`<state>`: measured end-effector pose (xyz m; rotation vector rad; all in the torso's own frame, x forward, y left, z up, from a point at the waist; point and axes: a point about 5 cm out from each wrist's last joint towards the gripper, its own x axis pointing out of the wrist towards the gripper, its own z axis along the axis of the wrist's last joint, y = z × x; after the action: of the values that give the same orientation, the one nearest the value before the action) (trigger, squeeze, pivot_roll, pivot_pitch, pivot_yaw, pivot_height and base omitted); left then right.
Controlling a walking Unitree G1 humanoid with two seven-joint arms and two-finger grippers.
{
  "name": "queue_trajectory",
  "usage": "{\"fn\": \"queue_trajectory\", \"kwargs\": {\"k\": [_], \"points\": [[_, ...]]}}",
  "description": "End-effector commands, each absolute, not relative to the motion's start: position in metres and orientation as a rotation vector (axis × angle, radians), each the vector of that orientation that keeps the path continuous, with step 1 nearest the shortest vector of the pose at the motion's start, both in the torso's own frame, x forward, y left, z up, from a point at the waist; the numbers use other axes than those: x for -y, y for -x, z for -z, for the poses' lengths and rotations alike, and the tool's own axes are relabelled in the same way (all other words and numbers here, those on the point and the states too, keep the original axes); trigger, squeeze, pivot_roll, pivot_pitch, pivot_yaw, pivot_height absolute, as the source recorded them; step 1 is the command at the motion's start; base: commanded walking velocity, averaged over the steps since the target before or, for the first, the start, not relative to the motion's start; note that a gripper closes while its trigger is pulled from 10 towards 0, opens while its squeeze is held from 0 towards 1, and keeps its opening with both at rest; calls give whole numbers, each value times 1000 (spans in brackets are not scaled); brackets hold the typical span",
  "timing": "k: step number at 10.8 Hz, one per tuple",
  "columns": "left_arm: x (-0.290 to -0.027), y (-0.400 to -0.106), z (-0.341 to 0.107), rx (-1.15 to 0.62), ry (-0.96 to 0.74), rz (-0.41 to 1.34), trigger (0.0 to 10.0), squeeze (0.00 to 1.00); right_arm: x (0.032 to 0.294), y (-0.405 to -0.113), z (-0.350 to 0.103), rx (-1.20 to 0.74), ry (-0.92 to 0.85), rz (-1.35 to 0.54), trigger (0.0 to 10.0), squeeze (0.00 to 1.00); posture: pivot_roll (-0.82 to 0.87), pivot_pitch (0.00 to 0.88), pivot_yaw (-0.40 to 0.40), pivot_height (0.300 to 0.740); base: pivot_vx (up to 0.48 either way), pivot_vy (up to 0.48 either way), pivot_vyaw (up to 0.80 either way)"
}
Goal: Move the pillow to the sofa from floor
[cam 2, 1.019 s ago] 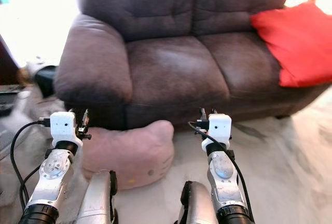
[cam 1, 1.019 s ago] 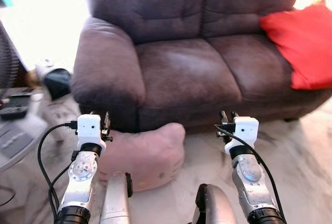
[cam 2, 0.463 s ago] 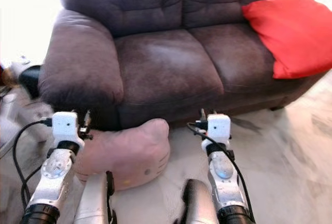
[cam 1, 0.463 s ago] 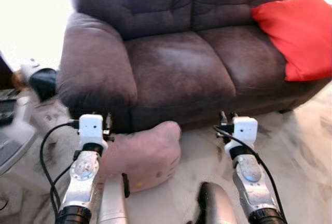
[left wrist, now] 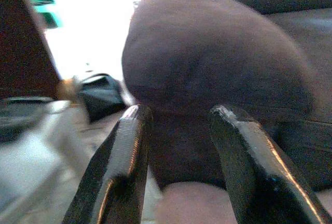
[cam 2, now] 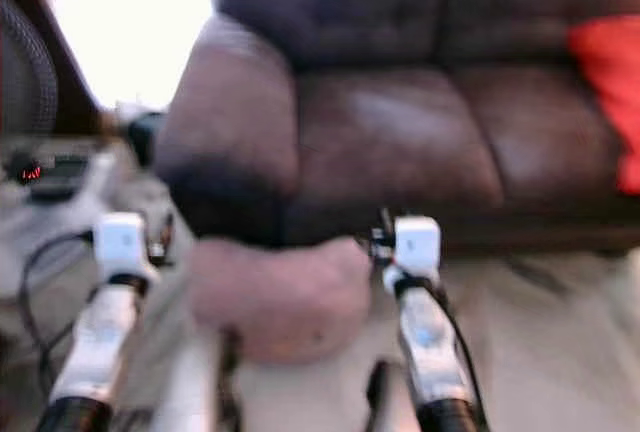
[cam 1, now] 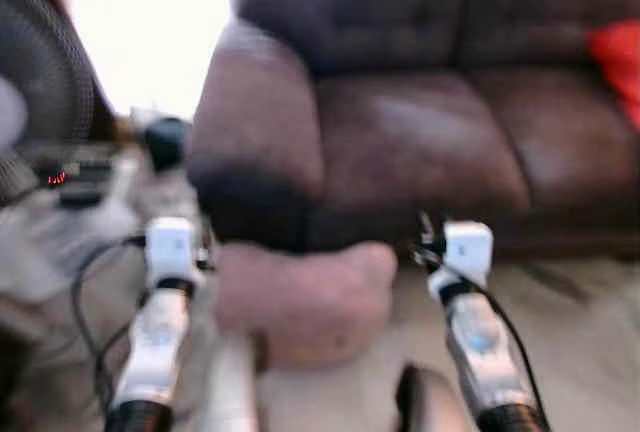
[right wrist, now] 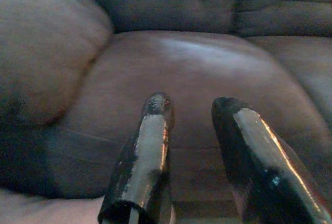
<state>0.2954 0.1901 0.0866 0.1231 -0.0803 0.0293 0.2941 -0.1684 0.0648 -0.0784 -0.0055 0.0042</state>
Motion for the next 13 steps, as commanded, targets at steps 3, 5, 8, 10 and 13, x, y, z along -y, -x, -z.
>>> {"fn": "queue_trajectory", "kwargs": {"k": [3,5,8,10,13], "points": [[-190,-297,-88,79,-125,-26,10000,0,168,-292,-63,-6,73,0,10000,0,75,80,-66,558,0,0,0],[-190,-297,-88,79,-125,-26,10000,0,166,-292,-63,3,89,-14,10000,0,74,80,-65,558,0,0,0],[-190,-297,-88,78,-125,-26,10000,0,166,-291,-62,1,90,-17,10000,0,74,79,-67,558,0,0,533],[-189,-297,-88,78,-124,-25,10000,0,166,-291,-62,1,78,-17,10000,0,72,78,-68,558,0,0,0],[-188,-297,-87,79,-122,-22,10000,0,166,-292,-64,11,67,-15,10000,0,71,69,-67,558,0,0,0]]}}
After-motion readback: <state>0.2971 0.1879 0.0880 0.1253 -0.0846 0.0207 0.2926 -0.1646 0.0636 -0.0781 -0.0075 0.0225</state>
